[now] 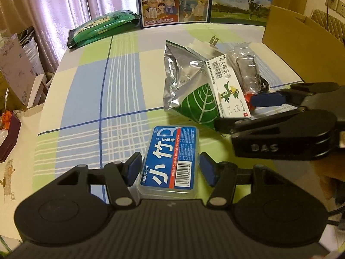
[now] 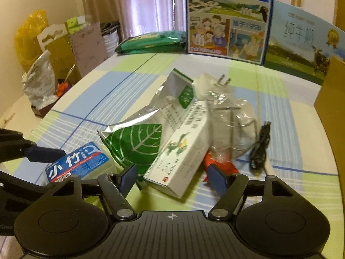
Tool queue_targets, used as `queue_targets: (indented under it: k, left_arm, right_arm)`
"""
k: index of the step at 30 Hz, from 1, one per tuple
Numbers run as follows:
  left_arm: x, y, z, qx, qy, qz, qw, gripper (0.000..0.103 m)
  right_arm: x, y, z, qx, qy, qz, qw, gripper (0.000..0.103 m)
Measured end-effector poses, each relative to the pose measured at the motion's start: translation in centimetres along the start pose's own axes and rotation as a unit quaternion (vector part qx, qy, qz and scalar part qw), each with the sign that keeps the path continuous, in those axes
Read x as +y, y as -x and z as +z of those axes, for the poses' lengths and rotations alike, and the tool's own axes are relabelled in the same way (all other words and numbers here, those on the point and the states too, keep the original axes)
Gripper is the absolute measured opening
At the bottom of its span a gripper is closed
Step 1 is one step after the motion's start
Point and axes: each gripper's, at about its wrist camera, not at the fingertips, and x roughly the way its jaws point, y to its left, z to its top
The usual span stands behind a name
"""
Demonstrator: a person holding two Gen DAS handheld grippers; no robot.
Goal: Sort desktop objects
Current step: 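Grasp the blue toothpaste box with left tool while right tool grasps white ointment box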
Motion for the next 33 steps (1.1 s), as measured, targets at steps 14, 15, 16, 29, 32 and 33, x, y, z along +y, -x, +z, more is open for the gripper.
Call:
queue_targets:
  k: [14, 15, 16, 29, 32, 33]
  left_arm:
    - [-1.6, 0.2, -0.5, 0.014, -0.022, -0.024, 0.9994, 0.054]
    - [-2.0, 0.5, -0.8, 0.016, -0.025, -0.029, 0.9992, 0.054]
    - [-2.3, 0.6, -0.9, 0.018, -0.024, -0.034, 0.9990, 0.054]
    - [-5.3, 2.0, -2.5, 0.009, -0.028, -0.057, 0.9980, 0.055]
    - [-5.2, 1.9, -2.3, 0.006, -0.027, -0.058, 0.9979, 0.055]
    - [-5.3, 1.9, -2.4, 0.007, -0.030, -0.058, 0.9978, 0.055]
  right_arm:
    - [-2.0, 2.3, -2.0, 0.023, -0.002, 0.004, 1.000, 0.043]
    - [-2.2, 3.0, -2.5, 0.027, -0.003, 0.007, 1.000, 0.042]
    - [-2.5, 3.7, -3.0, 0.031, -0.005, 0.011, 0.999, 0.041]
    - [-3.4, 10.4, -8.4, 0.052, -0.008, 0.012, 0.999, 0.053]
    - [-3.1, 10.1, -8.4, 0.039, 0.012, 0.006, 0.999, 0.056]
    - [-3.1, 9.9, -8.4, 0.036, 0.013, 0.007, 0.999, 0.056]
